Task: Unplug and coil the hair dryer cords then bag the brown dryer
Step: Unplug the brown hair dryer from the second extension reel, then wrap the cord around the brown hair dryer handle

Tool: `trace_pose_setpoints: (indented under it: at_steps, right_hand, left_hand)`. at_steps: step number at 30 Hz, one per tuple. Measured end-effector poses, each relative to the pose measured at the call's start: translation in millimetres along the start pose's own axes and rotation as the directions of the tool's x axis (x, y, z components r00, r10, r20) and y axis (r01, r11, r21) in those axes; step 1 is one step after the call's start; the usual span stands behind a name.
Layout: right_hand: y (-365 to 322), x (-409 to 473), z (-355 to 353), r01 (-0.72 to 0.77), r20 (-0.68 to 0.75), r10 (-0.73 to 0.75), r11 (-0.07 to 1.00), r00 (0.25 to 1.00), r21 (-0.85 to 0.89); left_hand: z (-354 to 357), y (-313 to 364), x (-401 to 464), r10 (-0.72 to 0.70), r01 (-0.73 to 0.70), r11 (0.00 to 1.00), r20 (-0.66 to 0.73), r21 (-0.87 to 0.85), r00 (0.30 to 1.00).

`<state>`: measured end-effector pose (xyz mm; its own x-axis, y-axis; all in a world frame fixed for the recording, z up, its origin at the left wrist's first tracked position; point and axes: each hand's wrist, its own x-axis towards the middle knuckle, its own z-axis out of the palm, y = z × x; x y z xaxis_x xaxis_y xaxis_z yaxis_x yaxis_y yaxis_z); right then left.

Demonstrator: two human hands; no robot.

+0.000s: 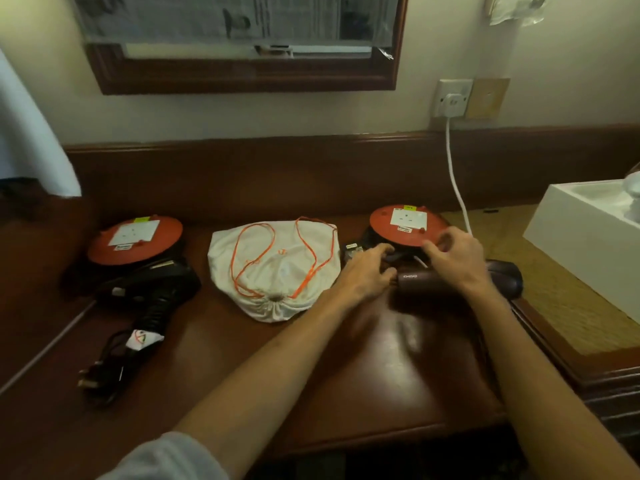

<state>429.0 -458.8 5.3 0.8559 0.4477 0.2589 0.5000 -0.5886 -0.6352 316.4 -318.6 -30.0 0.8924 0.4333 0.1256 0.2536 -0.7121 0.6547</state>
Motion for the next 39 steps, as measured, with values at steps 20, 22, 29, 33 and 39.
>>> trace_pose_setpoints:
  at_steps: [20,22,29,33,39]
  right_hand:
    - [24,-70,-72,0.103,0.187,-0.031,0.914,0.982,-0.392]
    - [-2,-66,-73,0.197,0.213,-0.112,0.879,0.971,-0.433]
    - [-64,-60,-71,0.499,0.303,-0.398,0.641,0.866,-0.584]
    - [-86,-63,-68,0.595,0.373,-0.470,0.537,0.800,-0.598]
    - [-98,-52,-83,0.519,0.354,-0.383,0.559,0.853,-0.646]
  left_hand:
    - [-11,40,-19,0.359,-0.345,0.856,0.037,0.385,0.932]
    - [-21,51,-17,0.431,-0.401,0.812,0.029,0.424,0.902]
    - [-59,47,-9,0.455,-0.468,0.692,0.171,0.550,0.874]
    - [-74,27,-18,0.513,-0.509,0.698,0.144,0.504,0.846]
    - [-78,1,-50,0.461,-0.409,0.828,-0.052,0.384,0.886]
